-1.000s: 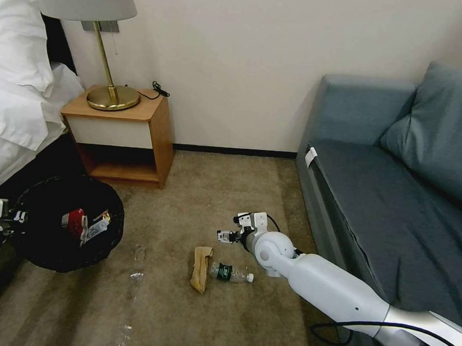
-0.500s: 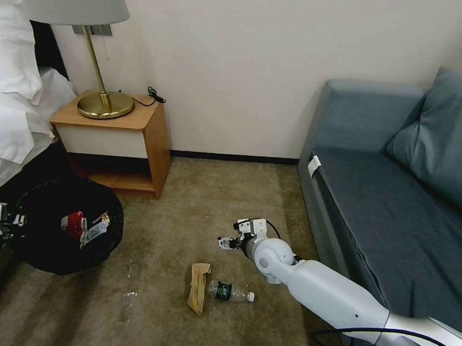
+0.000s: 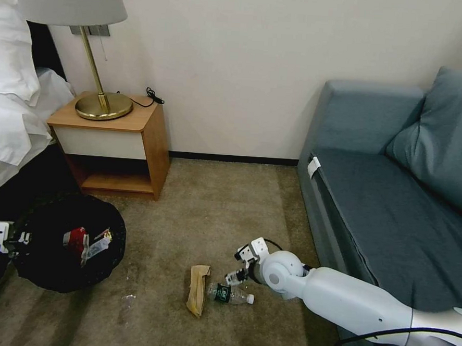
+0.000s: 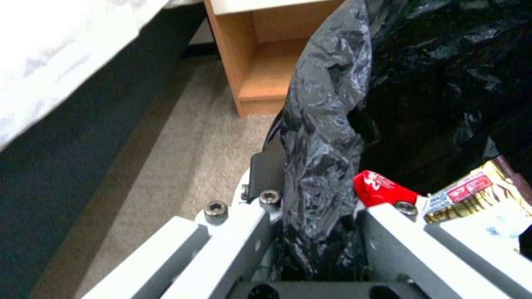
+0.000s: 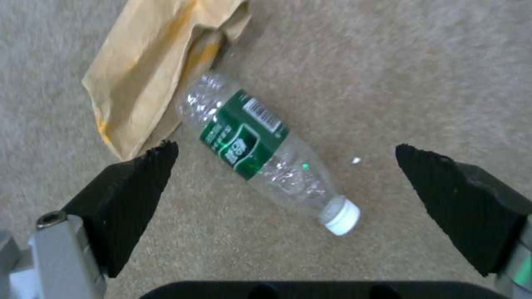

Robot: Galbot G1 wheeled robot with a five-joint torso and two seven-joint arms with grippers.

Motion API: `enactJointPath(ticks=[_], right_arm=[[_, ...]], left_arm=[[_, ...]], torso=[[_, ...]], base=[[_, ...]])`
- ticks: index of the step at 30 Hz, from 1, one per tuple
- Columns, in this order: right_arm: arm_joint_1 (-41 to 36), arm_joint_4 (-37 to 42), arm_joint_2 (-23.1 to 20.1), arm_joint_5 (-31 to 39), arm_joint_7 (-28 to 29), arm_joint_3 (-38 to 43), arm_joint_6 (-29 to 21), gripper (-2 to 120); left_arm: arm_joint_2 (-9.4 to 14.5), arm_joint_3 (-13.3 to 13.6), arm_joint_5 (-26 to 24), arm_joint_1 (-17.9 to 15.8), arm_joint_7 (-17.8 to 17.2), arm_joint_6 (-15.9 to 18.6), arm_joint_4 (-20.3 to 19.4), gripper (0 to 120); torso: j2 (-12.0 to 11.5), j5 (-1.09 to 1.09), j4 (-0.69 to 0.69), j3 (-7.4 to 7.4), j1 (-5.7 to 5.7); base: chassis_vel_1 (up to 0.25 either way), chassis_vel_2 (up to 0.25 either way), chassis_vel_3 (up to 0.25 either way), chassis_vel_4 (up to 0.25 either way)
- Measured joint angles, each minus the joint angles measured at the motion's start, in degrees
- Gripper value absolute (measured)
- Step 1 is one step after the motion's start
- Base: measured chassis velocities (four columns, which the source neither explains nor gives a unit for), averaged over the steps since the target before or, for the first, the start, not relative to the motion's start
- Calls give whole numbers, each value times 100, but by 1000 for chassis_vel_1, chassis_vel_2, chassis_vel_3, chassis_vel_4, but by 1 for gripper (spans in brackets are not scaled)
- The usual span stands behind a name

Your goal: Pick up the trash bin, then pick up the garbage on the floor and place it into the trash bin.

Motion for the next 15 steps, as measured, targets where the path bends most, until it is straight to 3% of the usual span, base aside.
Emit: enactJointPath(ticks=[15], right_arm=[[-245,-621,276,-759,-717,-70,139,100]], left_arm=[[-451,110,289,294,122,-211,59,1]], torso=[[0,-1,-1,0,0]], base=[[0,0,0,0]])
